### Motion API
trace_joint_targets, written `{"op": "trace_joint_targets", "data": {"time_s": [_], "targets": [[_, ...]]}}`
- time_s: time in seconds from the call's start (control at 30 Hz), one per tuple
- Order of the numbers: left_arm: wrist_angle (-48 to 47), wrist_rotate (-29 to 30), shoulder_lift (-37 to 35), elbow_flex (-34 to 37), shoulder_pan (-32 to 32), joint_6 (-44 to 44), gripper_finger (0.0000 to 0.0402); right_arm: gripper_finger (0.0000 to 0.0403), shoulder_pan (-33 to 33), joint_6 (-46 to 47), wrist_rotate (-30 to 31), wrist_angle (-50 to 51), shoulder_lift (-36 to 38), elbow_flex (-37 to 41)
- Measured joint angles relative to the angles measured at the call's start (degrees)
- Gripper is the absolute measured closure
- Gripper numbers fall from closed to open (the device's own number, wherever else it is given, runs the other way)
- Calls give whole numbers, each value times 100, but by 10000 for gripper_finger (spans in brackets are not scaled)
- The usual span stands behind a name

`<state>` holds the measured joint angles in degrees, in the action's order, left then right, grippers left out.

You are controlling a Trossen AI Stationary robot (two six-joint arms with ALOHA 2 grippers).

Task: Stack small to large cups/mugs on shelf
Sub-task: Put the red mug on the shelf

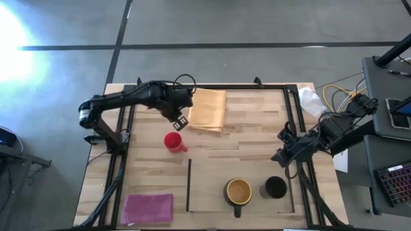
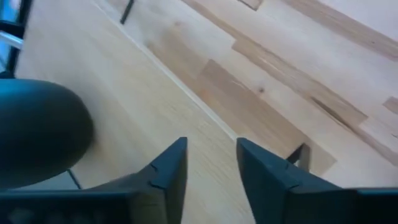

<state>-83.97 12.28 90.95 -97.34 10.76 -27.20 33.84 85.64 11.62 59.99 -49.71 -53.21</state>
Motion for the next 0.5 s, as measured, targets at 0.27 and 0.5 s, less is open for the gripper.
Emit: {"op": "trace_joint_targets", "data": {"time_s": [0.27, 0.5], "targets": [[1274, -708, -803, 2444, -23, -725, 361, 225, -2, 378, 2, 102, 12, 4], [2085, -956, -1773, 3632, -72, -1556, 361, 218, -2, 437, 58, 112, 15, 4]]}}
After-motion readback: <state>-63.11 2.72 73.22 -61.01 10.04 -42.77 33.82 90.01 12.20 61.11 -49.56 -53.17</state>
